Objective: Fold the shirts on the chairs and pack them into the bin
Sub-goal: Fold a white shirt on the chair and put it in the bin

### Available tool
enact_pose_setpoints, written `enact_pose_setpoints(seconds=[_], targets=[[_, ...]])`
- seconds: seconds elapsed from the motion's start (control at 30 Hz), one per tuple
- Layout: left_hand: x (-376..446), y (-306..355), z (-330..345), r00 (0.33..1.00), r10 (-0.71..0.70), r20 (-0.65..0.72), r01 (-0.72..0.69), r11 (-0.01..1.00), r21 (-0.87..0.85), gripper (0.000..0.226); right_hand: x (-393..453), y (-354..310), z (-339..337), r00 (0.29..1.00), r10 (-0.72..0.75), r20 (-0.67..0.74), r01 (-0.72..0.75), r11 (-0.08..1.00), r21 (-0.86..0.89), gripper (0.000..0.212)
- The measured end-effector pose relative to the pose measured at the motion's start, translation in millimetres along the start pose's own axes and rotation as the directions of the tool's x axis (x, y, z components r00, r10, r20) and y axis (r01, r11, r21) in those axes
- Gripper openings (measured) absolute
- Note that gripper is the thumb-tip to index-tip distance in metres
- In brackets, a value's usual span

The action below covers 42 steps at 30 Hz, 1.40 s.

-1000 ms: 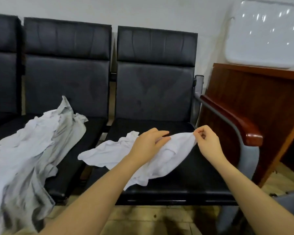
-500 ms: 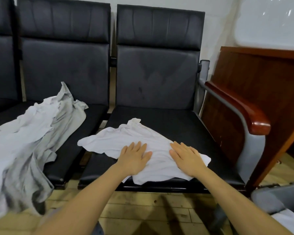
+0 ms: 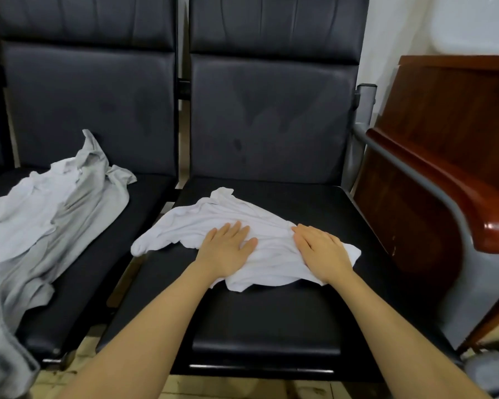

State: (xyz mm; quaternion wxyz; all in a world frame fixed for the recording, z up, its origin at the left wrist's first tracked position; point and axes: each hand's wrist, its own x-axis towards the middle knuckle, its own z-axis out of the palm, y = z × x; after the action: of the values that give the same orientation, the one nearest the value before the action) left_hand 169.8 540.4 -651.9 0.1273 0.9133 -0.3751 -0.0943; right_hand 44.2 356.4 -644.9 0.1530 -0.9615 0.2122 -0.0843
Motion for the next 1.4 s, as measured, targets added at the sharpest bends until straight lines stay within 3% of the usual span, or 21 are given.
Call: enact_pose_setpoints(seconds=[0.2, 0.37, 0.57, 0.73, 0.93, 1.13, 1.27, 1.4], targets=[[17, -7, 0, 0.985, 0.008, -0.173, -0.035, 0.988, -0.152, 0.051, 23, 3, 3, 0.996, 0.013, -0.085, -0.003, 0.994, 0.112, 0.040], [-1, -6, -13, 0.919, 0.041, -0.393, -0.137, 0.966, -0.220, 0.037, 11, 0, -1, 0.945, 0.005, -0.326, 0.082, 0.964, 0.251, 0.028], [-41, -1, -16, 0.928, 0.100, -0.359, -0.171, 0.970, -0.172, 0.039, -14, -17, -8, 0.969, -0.096, -0.229, 0.180, 0.907, 0.381, 0.012], [-57, -4, -4, 0.951, 0.044, -0.307, -0.080, 0.991, -0.104, 0.042, -21, -33, 1, 0.994, -0.027, -0.108, 0.056, 0.960, 0.274, 0.022], [-69, 1, -1, 0.945, -0.036, -0.324, -0.099, 0.916, -0.389, 0.038, -31, -35, -3, 0.992, 0.001, -0.129, 0.057, 0.895, 0.443, 0.008], [-70, 22, -37, 0.884, 0.103, -0.456, -0.254, 0.924, -0.285, 0.033, -45, -28, -32, 0.939, 0.014, -0.344, 0.211, 0.766, 0.608, 0.012], [-80, 41, -47, 0.853, 0.154, -0.499, -0.348, 0.880, -0.324, 0.030, -56, -18, -48, 0.942, 0.069, -0.327, 0.202, 0.661, 0.722, 0.014], [-87, 54, -46, 0.863, 0.181, -0.473, -0.390, 0.833, -0.392, 0.027, -74, -5, -58, 0.946, 0.054, -0.319, 0.203, 0.667, 0.716, 0.015]])
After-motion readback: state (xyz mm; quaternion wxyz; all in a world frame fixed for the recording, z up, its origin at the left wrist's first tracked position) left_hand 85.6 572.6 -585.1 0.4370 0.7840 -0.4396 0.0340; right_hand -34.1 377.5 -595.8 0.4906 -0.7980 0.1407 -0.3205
